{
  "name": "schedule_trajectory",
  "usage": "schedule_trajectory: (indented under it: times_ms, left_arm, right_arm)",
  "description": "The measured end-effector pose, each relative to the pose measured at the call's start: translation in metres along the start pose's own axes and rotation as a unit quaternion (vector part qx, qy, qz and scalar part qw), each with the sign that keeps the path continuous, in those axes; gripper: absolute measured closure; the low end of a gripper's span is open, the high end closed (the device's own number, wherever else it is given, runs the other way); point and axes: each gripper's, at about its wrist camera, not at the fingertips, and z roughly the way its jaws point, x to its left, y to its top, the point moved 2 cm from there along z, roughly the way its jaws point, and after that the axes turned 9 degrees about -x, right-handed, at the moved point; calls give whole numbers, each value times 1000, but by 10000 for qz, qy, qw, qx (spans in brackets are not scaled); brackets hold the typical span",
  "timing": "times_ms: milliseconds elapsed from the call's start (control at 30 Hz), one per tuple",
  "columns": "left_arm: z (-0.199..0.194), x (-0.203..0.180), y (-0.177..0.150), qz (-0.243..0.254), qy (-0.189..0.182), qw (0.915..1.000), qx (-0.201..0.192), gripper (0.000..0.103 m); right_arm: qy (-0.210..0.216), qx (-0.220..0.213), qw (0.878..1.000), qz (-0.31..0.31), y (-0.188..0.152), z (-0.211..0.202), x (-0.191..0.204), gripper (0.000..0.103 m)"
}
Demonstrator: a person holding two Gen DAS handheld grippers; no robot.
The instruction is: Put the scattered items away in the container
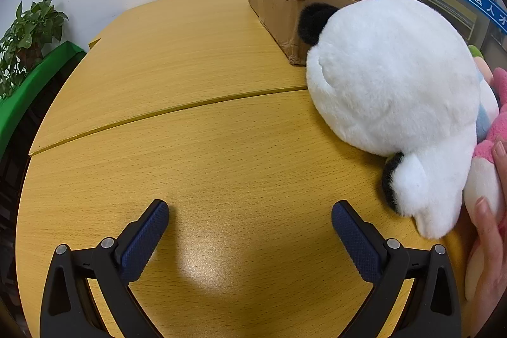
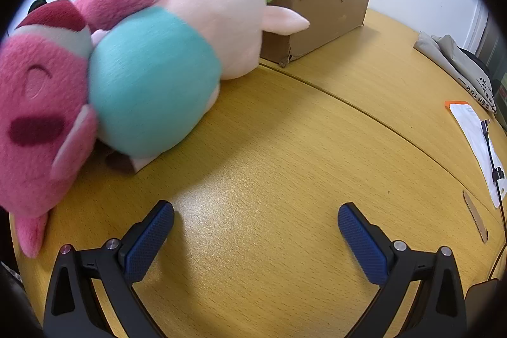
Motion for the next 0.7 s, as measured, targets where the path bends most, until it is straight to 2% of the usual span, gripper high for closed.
schedule_trajectory:
  times_ms: [700]
  left_arm:
    - [0,0,0,43,-49,10000,1,0]
  right_arm:
    - [0,-1,10000,-2,0,0,0,0]
